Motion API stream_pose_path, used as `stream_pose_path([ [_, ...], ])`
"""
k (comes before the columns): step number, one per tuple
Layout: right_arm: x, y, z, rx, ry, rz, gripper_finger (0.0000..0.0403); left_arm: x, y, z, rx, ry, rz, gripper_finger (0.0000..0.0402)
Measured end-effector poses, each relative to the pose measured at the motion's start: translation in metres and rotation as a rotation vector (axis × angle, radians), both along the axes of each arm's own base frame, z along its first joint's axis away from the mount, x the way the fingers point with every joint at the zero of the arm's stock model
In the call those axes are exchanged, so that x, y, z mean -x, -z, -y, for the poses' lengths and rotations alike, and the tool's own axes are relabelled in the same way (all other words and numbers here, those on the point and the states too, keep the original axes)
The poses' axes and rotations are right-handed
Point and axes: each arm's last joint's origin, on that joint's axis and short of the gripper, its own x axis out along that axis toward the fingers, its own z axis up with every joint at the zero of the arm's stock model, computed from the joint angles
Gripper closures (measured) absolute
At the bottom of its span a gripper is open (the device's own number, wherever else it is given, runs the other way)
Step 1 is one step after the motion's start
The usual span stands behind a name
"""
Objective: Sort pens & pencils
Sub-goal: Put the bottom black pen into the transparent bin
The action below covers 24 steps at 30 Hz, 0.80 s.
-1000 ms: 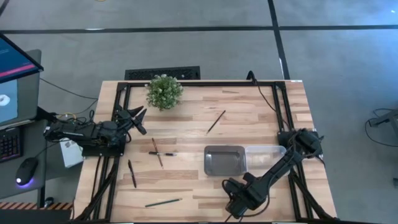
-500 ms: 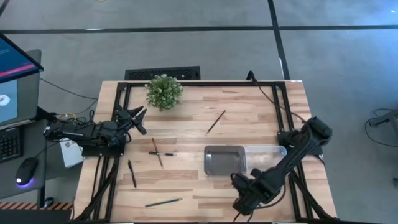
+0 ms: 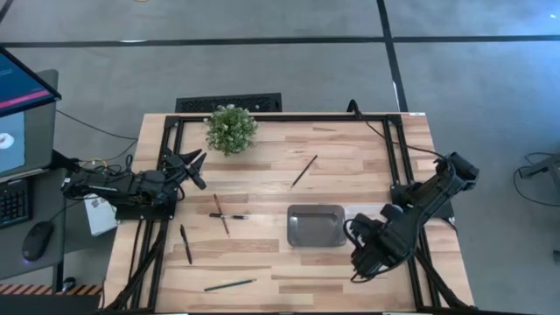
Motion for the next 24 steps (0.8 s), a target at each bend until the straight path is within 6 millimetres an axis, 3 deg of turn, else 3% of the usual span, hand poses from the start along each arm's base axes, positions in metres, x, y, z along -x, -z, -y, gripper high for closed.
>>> stream_pose_path([
  [6, -0.006, 0.005, 0.0, 0.058, -0.055, 0.022, 0.0337, 0.0, 0.0, 0.0, 0.0, 0.0, -0.001, 0.031],
  [24, 0.011, 0.073, 0.017, 0.14, -0.017, -0.044, 0.0337, 0.0, 0.0, 0.0, 0.01, -0.001, 0.011, 0.031],
])
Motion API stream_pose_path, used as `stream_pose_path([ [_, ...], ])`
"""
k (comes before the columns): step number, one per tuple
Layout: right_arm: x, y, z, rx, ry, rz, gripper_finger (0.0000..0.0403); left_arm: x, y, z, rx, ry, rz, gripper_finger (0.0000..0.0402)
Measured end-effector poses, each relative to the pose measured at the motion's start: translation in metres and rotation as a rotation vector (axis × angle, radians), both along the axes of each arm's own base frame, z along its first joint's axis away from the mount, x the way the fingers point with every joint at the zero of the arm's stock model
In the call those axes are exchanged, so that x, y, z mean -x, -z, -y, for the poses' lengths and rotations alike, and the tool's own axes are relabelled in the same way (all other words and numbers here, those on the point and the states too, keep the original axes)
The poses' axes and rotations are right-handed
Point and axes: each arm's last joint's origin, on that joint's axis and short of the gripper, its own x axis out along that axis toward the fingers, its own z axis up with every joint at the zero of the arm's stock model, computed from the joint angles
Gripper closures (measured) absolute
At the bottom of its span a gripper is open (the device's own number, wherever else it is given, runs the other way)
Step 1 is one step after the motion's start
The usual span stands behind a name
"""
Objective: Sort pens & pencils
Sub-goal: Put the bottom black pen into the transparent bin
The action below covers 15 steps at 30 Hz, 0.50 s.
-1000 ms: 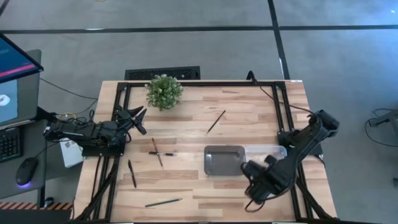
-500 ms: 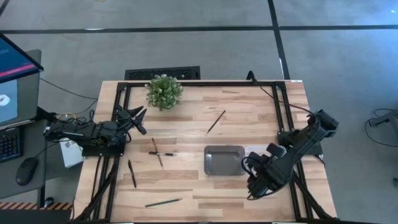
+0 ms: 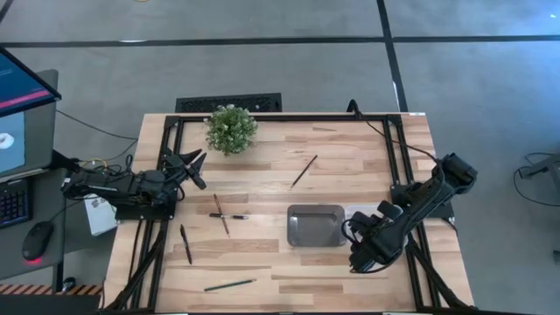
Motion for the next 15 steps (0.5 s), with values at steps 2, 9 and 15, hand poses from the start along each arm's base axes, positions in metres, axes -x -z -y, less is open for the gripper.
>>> stream_pose_path([
  [2, 0.002, 0.007, 0.002, -0.002, 0.0, 0.001, 0.0337, 0.0, 0.0, 0.0, 0.0, 0.0, 0.001, 0.031],
  [9, 0.004, 0.03, 0.004, -0.051, 0.012, 0.046, 0.0337, 0.0, 0.0, 0.0, 0.002, 0.0, 0.002, 0.031],
  [15, 0.006, 0.039, 0.005, -0.089, 0.043, 0.041, 0.0337, 0.0, 0.0, 0.0, 0.002, 0.0, 0.002, 0.031],
])
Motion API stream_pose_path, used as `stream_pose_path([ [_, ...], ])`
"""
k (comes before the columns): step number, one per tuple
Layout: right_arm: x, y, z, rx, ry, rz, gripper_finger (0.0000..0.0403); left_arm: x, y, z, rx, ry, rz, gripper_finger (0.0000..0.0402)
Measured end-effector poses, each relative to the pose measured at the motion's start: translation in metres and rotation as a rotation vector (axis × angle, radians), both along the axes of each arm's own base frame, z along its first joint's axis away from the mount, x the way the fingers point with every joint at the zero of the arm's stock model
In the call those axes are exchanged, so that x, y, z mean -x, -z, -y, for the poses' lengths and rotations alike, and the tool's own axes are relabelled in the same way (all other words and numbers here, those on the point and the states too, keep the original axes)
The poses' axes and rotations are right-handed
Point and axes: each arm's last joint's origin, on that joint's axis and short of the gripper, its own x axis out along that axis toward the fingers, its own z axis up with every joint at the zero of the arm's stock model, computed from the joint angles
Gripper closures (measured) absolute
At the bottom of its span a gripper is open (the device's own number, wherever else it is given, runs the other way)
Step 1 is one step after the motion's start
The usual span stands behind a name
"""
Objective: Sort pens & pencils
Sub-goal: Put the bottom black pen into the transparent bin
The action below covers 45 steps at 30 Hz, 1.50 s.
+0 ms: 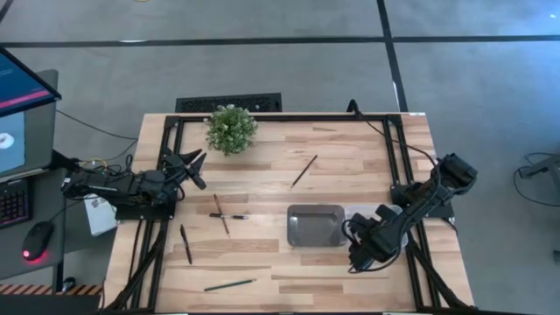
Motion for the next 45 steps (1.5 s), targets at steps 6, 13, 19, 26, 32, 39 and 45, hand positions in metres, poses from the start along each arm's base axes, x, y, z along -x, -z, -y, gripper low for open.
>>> stream_pose_path([
  [6, 0.004, 0.0, 0.003, -0.072, 0.013, 0.073, 0.0337, 0.0, 0.0, 0.0, 0.005, 0.0, 0.006, 0.031],
  [13, 0.016, -0.013, 0.014, -0.173, 0.071, 0.177, 0.0337, 0.0, 0.0, 0.0, 0.005, 0.0, 0.006, 0.031],
  [19, 0.029, -0.017, 0.025, -0.266, 0.103, 0.239, 0.0337, 0.0, 0.0, 0.0, 0.005, 0.0, 0.006, 0.031],
  [26, 0.032, -0.02, 0.027, -0.28, 0.077, 0.232, 0.0337, 0.0, 0.0, 0.0, 0.005, 0.0, 0.006, 0.031],
  [32, 0.031, -0.015, 0.026, -0.284, 0.09, 0.197, 0.0337, 0.0, 0.0, 0.0, 0.005, 0.0, 0.005, 0.031],
  [39, 0.03, -0.013, 0.025, -0.28, 0.094, 0.192, 0.0337, 0.0, 0.0, 0.0, 0.005, 0.0, 0.005, 0.031],
  [45, 0.03, -0.013, 0.026, -0.279, 0.095, 0.192, 0.0328, 0.0, 0.0, 0.0, 0.005, 0.0, 0.005, 0.031],
])
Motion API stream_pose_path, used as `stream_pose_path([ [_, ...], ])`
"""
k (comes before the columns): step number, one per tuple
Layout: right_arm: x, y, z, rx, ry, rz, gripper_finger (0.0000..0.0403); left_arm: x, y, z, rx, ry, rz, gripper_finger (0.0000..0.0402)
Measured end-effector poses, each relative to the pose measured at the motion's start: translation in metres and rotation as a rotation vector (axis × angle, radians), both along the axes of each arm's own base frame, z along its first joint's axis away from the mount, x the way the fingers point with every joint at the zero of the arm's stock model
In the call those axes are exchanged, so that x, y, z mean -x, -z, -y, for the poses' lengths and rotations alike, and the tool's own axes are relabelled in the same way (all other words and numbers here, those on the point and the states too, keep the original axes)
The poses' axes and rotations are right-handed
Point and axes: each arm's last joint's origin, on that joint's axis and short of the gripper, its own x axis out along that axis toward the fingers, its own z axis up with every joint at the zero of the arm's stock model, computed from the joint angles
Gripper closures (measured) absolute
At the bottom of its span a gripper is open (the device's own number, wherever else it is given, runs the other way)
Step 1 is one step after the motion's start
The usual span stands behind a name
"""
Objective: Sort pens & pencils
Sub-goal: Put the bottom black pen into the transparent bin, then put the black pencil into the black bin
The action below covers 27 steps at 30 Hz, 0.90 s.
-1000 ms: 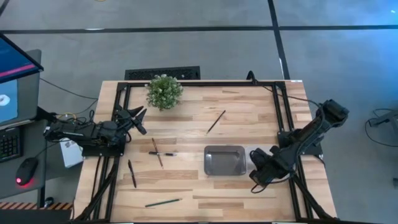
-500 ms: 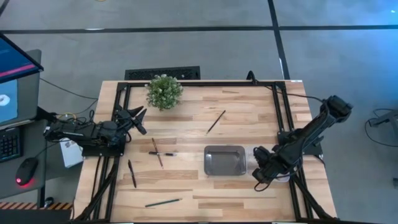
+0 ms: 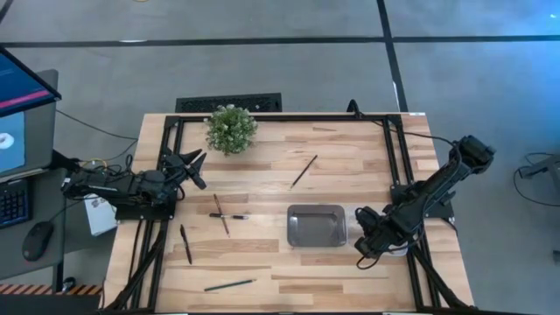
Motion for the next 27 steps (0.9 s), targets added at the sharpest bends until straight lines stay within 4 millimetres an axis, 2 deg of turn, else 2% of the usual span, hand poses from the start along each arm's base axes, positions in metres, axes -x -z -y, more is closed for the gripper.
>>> stream_pose_path([
  [9, 0.0, 0.0, 0.0, -0.007, 0.0, -0.006, 0.028, 0.0, 0.0, 0.0, 0.0, 0.0, 0.0, 0.031],
  [12, -0.001, -0.007, -0.003, -0.031, -0.001, -0.024, 0.0272, 0.0, 0.0, 0.0, 0.0, 0.0, 0.0, 0.031],
  [21, -0.012, -0.053, -0.011, -0.023, 0.0, 0.01, 0.0267, 0.0, 0.0, 0.0, 0.0, 0.0, 0.0, 0.031],
  [27, -0.03, -0.087, -0.003, 0.008, 0.006, 0.097, 0.0268, 0.0, 0.0, 0.0, 0.0, 0.0, 0.001, 0.031],
])
